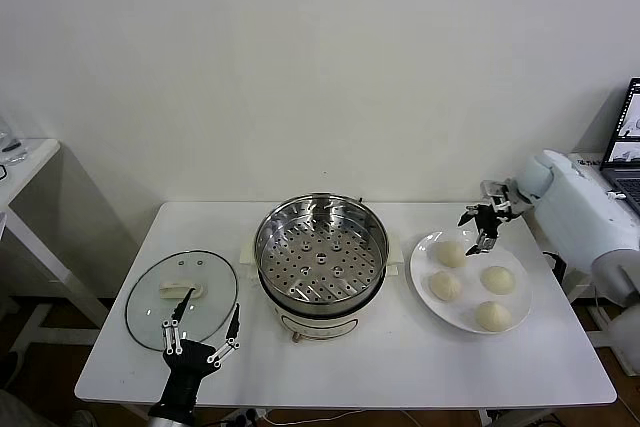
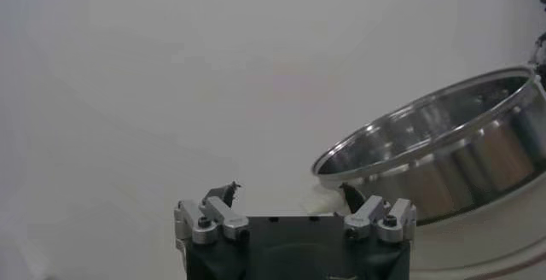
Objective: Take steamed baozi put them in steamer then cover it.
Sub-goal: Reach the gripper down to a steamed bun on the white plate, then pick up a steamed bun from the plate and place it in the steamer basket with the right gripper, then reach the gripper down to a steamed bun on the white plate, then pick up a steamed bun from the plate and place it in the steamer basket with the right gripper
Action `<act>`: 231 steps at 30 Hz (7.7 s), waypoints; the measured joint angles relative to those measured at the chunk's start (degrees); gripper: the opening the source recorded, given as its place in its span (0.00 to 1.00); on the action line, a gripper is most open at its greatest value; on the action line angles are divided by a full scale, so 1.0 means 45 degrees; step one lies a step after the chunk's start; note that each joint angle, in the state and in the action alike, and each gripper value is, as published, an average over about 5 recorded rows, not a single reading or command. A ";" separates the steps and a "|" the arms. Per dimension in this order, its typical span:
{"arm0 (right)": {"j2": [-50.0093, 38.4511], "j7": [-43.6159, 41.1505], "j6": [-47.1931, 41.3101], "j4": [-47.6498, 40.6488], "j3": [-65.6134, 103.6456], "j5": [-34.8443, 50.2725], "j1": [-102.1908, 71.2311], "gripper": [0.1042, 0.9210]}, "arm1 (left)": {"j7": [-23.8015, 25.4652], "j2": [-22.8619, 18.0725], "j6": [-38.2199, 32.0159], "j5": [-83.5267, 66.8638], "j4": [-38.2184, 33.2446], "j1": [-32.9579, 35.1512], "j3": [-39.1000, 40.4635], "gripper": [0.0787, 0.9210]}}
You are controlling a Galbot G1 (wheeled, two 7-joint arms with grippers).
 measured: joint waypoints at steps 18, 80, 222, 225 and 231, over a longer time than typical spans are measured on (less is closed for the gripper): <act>0.1091 0.0555 0.0572 -0.1229 0.0126 -0.1224 -0.0200 0.88 | -0.0050 -0.0019 -0.0031 -0.0022 0.0072 -0.0047 0.0033 0.88; 0.2304 -0.0459 0.6459 0.7431 -0.5497 0.0605 0.4686 0.71 | -0.0217 0.0089 -0.0123 -0.0058 -0.0710 0.0136 0.0036 0.88; 0.0433 -0.0094 -0.4163 0.9345 -1.1940 1.0314 0.8877 0.65 | -0.0438 0.0378 0.0003 -0.0373 -0.1691 -0.0021 0.0185 0.88; 0.1190 0.0167 -0.4545 0.9465 -1.2324 1.0890 0.9019 0.65 | -0.0446 0.0381 0.0005 -0.0406 -0.1724 -0.0051 0.0189 0.88; 0.2562 0.0835 -0.5235 0.9423 -1.2909 1.1702 0.8966 0.65 | -0.0461 0.0421 0.0006 -0.0514 -0.1720 -0.0163 0.0164 0.88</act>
